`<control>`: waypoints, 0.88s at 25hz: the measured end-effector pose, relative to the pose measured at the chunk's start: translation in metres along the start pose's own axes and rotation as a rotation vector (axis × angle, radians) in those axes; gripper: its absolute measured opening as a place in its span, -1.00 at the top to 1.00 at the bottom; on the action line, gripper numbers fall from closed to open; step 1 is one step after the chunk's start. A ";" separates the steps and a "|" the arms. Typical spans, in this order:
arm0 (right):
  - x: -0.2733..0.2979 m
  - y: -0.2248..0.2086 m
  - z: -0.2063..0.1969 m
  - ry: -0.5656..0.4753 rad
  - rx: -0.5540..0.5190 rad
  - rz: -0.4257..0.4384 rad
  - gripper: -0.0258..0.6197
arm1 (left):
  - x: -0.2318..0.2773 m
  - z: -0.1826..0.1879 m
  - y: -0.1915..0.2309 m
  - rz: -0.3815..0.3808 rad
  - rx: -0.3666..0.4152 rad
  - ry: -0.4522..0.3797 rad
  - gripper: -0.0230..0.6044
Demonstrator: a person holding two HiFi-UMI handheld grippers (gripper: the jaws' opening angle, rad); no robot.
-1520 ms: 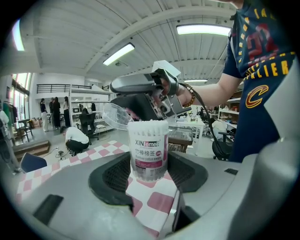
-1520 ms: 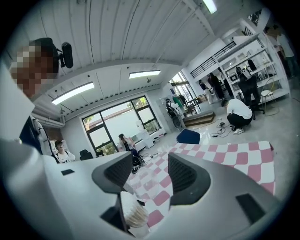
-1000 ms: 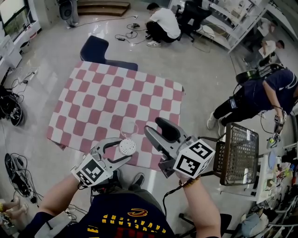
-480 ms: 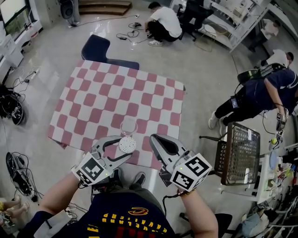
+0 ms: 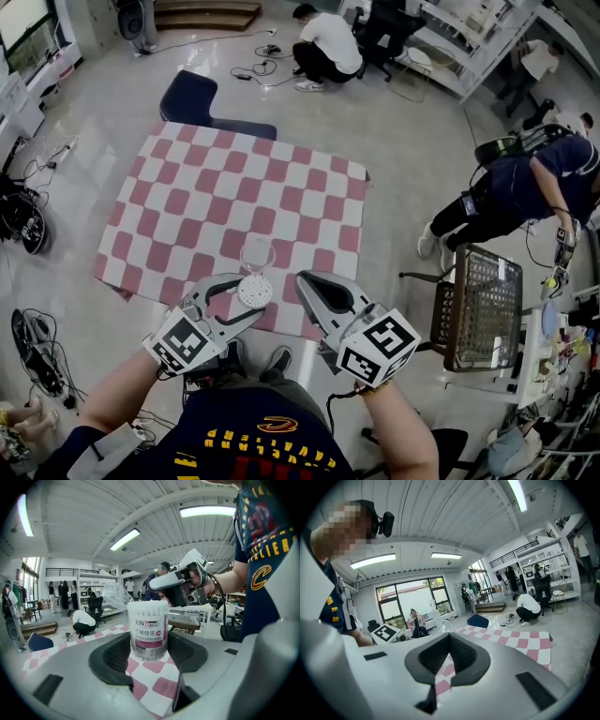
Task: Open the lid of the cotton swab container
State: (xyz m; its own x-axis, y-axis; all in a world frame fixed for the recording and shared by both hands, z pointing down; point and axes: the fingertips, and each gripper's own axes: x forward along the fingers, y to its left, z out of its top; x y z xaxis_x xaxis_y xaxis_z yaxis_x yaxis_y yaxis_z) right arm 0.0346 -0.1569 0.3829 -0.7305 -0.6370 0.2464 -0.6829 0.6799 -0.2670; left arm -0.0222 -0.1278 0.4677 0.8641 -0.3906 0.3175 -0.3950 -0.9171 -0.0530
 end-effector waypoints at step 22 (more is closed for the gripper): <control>-0.006 0.002 -0.005 -0.013 -0.064 0.013 0.89 | -0.002 0.002 -0.004 0.020 0.000 -0.006 0.13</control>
State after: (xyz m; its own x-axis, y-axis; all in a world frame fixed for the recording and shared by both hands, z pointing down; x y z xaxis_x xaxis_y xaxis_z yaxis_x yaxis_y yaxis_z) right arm 0.0372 -0.1498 0.3856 -0.7395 -0.6322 0.2311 -0.6724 0.7099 -0.2097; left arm -0.0215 -0.1237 0.4652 0.8580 -0.4089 0.3108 -0.4120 -0.9093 -0.0588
